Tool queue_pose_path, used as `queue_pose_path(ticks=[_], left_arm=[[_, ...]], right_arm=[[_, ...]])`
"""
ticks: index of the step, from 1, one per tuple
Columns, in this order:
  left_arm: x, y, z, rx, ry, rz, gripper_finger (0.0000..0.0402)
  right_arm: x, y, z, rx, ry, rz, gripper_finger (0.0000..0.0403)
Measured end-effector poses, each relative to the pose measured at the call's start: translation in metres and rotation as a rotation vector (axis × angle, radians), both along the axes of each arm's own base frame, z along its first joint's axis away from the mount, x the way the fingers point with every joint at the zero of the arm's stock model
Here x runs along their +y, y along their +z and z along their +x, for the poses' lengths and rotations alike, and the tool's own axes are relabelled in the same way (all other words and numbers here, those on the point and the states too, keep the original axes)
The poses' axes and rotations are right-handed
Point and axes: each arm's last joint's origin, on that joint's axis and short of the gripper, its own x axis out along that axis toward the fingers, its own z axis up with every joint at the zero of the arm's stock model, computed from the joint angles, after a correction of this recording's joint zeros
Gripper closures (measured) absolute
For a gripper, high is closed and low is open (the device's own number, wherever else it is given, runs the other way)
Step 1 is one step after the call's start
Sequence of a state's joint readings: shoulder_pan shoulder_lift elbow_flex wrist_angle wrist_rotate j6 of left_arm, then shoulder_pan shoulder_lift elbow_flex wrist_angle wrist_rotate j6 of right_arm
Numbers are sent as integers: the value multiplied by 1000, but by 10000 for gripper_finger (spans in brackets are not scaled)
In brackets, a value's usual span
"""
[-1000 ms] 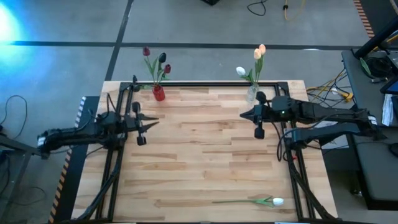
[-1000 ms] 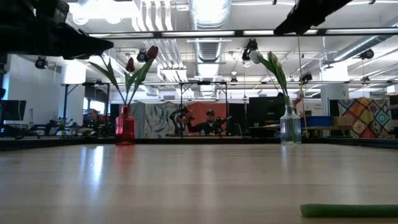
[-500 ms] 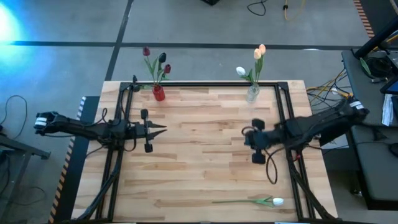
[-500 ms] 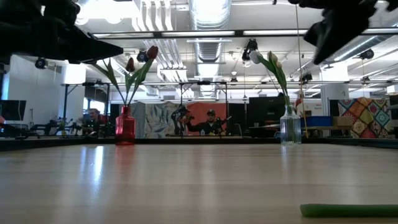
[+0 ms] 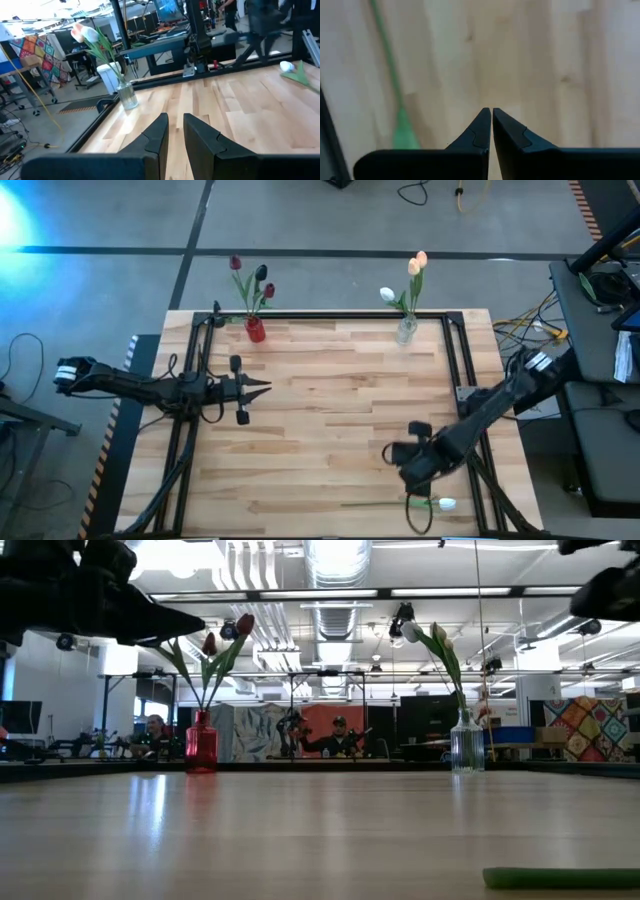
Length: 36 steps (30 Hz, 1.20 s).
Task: Sort flowers into vase by color
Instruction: Put the white flower into the transparent vase
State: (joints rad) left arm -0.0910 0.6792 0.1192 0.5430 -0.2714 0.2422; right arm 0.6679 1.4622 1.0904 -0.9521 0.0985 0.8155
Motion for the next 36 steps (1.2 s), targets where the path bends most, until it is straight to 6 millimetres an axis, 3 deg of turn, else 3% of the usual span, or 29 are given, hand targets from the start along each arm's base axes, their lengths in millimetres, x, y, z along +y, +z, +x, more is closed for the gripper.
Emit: queue_pose_path(ticks=[5, 12, 18, 27, 36], left_arm=[[0, 0, 0, -10, 1, -36, 357], [0, -2, 2, 8, 1, -41, 357], [0, -6, 4, 36, 3, -72, 357], [-1, -12, 7, 65, 7, -121, 357], [-1, -15, 9, 64, 16, -235, 357]], right_arm=[[32, -16, 10, 88, -11, 25, 363], [74, -34, 17, 185, -67, 107, 282], [93, -47, 10, 262, -114, 109, 247], [98, -72, 5, 375, -57, 80, 279], [95, -83, 2, 425, 14, 46, 362]])
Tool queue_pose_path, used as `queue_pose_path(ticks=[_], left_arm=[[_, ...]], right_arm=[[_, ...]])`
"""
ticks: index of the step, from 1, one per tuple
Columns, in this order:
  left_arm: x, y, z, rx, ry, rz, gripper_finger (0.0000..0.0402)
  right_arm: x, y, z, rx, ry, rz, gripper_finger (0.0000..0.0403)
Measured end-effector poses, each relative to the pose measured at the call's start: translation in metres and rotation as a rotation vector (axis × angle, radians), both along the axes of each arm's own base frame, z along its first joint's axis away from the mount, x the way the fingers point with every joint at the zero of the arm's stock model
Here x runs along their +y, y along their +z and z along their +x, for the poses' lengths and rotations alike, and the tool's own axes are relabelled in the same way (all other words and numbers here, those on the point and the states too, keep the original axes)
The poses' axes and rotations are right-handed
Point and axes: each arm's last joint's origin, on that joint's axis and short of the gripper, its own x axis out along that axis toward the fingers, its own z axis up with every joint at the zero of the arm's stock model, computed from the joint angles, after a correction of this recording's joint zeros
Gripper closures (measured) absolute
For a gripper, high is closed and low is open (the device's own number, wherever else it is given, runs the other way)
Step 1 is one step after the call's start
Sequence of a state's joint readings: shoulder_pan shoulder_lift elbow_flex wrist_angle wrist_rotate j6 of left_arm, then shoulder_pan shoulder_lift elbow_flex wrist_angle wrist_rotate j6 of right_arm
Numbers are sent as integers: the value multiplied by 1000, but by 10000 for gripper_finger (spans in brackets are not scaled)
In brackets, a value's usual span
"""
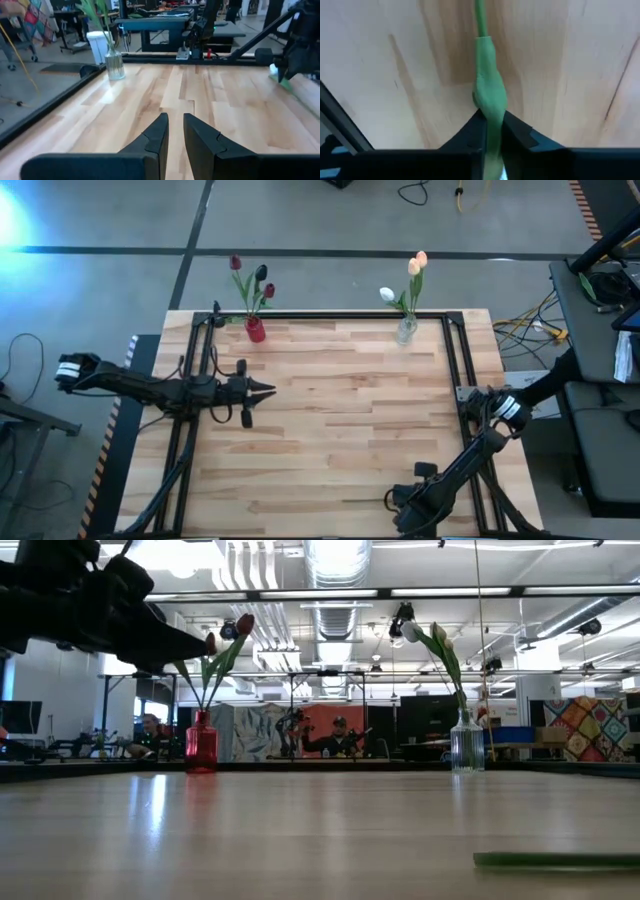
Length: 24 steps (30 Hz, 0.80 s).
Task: Sort flowers into vase by color
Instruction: Put the white flower into the transparent vase
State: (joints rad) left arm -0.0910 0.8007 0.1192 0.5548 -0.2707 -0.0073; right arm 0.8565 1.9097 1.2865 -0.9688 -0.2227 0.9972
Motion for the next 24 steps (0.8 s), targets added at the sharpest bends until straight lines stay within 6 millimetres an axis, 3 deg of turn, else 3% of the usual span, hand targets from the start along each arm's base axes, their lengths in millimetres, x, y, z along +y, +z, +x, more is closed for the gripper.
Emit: queue_pose_path(ticks=[4, 11, 24], left_arm=[[-1, -2, 3, -3, -21, -56, 359], [-6, -5, 13, -41, -171, -139, 366], [-13, -10, 65, 100, -232, -160, 366]], right_arm=[[-12, 10, -1, 44, 11, -34, 388], [-53, 44, 1, 139, 153, -194, 390], [-145, 47, 58, 99, 643, -452, 390]])
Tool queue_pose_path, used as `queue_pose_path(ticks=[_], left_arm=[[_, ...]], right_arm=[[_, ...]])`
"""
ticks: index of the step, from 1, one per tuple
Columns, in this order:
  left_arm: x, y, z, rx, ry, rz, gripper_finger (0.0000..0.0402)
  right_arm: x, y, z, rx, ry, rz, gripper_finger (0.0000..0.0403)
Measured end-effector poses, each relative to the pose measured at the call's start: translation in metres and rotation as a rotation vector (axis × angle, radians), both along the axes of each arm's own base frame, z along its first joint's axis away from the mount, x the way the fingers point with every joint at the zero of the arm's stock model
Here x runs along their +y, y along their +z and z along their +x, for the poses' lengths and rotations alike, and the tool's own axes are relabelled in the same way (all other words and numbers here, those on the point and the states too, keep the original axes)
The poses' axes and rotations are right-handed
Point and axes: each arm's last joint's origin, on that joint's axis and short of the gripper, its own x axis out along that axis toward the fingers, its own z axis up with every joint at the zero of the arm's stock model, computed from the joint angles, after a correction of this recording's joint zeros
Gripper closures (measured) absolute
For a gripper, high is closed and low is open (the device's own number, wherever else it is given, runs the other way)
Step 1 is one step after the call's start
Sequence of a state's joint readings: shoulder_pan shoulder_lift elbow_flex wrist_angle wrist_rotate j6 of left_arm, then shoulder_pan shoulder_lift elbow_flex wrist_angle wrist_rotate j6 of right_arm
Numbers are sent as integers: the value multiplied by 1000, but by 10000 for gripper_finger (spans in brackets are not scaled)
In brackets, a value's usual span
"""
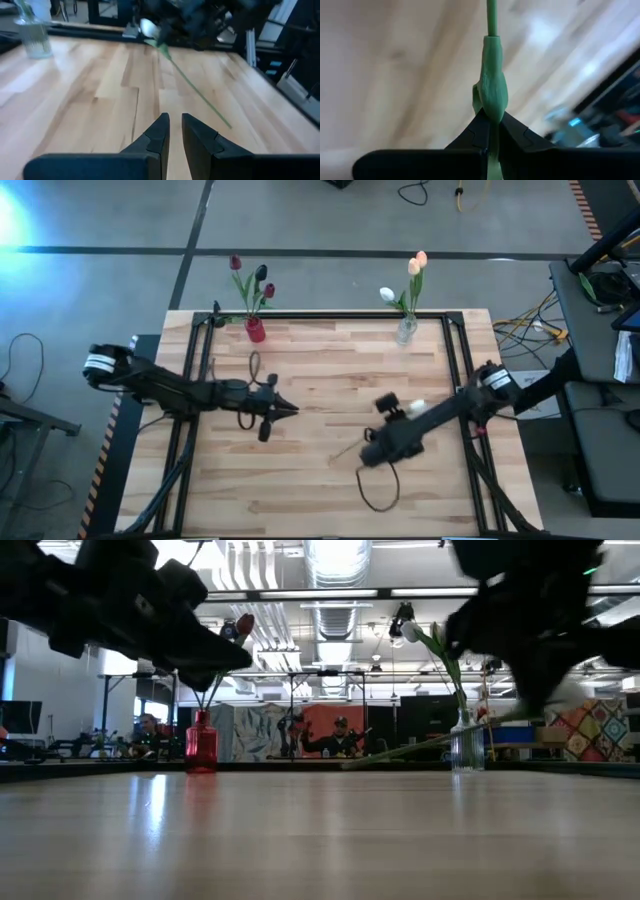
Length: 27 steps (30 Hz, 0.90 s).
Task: Sort flowers into vase by color
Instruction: Put the white flower into the transparent vase
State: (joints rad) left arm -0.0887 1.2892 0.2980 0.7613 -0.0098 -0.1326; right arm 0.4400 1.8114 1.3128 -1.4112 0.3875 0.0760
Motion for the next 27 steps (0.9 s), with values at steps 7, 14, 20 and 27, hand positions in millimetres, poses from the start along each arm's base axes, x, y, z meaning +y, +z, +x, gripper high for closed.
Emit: queue_pose_path(ticks=[7, 14, 20, 27], left_arm=[[4, -10, 19, 34, 25, 6, 366], [7, -19, 21, 27, 50, -42, 366], [7, -22, 21, 6, 53, -60, 366], [8, -23, 22, 0, 58, -62, 366]], right_arm=[[-38, -11, 34, -26, 303, -2, 390], [-66, -27, 57, 26, 525, 1, 390], [-73, -40, 63, 53, 549, -4, 389], [-72, -28, 69, -126, 337, -53, 326]])
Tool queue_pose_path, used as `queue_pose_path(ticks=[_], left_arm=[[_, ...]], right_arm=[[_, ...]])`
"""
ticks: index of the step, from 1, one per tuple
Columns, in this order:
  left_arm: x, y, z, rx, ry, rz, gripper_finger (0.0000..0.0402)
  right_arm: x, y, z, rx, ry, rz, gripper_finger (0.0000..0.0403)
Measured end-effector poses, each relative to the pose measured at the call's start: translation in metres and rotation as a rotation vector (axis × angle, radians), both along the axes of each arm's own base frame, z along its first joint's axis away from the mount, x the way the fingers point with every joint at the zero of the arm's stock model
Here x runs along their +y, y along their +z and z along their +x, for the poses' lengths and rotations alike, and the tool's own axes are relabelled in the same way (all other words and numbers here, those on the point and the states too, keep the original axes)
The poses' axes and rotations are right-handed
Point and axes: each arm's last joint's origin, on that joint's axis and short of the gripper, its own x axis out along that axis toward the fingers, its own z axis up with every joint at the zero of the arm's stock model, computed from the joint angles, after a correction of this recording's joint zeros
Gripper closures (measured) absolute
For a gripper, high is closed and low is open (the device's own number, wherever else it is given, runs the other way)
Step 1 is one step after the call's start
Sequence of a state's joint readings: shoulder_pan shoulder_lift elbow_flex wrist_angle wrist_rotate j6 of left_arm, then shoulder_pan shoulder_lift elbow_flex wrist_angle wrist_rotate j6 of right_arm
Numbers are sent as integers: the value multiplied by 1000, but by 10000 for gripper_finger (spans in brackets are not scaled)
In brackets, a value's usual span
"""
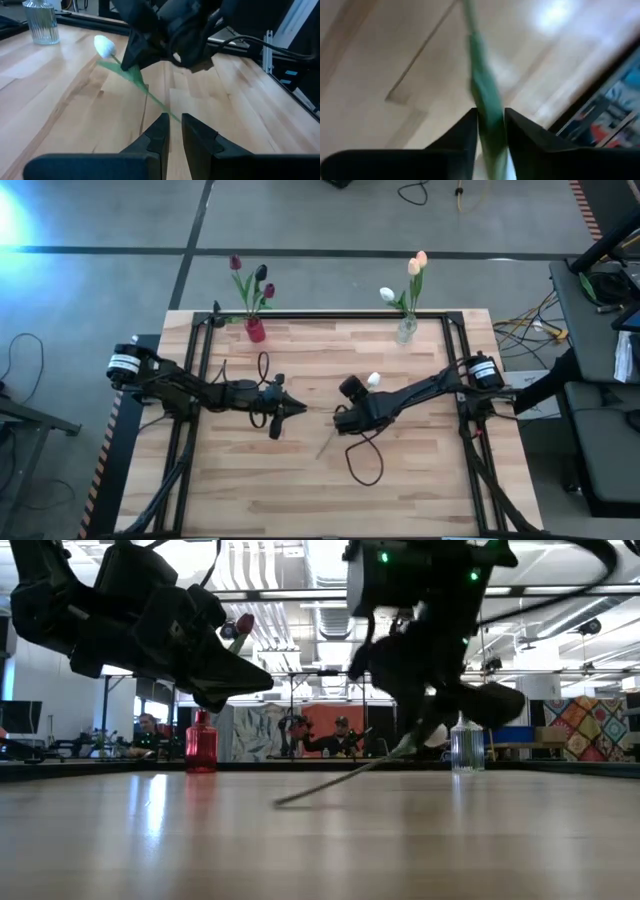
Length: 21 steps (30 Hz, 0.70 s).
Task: Sort flowers into vase by color
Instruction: Put the white flower into the transparent vase
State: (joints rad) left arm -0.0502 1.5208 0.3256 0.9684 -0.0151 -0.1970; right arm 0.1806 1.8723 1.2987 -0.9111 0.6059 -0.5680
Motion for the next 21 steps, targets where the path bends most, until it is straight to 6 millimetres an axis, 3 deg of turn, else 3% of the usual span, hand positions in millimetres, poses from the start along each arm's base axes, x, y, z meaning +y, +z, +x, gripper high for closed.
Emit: queue_pose_path(ticks=[6, 10, 13, 18, 21], left_arm=[[0, 0, 0, -6, 2, 0, 366], [0, 0, 0, -4, 3, -4, 366], [0, 0, 0, -3, 5, -4, 366], [2, 0, 0, -1, 11, -2, 366], [3, 0, 0, 0, 13, 1, 366]], right_arm=[[0, 18, 1, -158, -158, 37, 252], [-2, 34, -7, -257, -325, 87, 224], [-9, 47, -12, -426, -622, 234, 220], [-22, 57, -24, -782, -1305, 326, 222], [-29, 49, -28, -853, -1481, 315, 221]])
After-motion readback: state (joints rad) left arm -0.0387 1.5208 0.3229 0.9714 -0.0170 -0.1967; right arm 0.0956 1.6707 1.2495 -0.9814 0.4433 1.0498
